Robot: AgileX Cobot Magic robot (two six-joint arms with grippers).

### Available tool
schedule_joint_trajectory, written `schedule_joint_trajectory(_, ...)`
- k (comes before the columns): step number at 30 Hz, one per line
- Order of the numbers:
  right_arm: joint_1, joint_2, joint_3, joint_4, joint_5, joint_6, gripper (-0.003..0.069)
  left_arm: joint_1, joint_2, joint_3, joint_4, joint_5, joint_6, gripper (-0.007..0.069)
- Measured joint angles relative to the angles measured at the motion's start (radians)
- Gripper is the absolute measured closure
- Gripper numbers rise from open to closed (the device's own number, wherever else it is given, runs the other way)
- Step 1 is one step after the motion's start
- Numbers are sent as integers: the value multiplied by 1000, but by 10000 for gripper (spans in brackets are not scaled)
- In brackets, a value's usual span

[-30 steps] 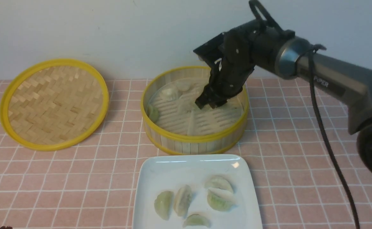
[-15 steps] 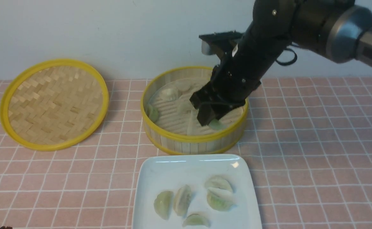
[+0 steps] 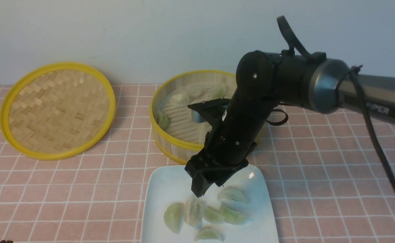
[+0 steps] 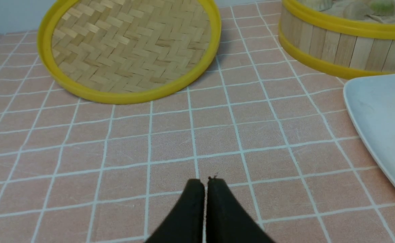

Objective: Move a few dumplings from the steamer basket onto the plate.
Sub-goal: Use the right arm to put the dumpling into the plate, then use the right arm to grab a dumpling from inside the steamer

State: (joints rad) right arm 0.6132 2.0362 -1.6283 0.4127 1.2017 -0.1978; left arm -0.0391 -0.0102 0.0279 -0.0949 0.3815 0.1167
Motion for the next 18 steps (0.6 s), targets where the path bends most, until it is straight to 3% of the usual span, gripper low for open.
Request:
schedule_joint_trajectory(3,-20,4,-80,-45,-11,-1,134,0,0,0,0,0,0,631)
schedule_joint_trajectory(5,-44,19,-161,-102,-43,2,126,0,0,0,0,0,0,631)
schedule_joint_trajectory(9,-114,99,-359,-208,-90,18,145,0,0,0,0,0,0,631)
schedule_joint_trajectory(18,-189,408,-745,-226,-84,-78,183,0,0,0,0,0,0,631)
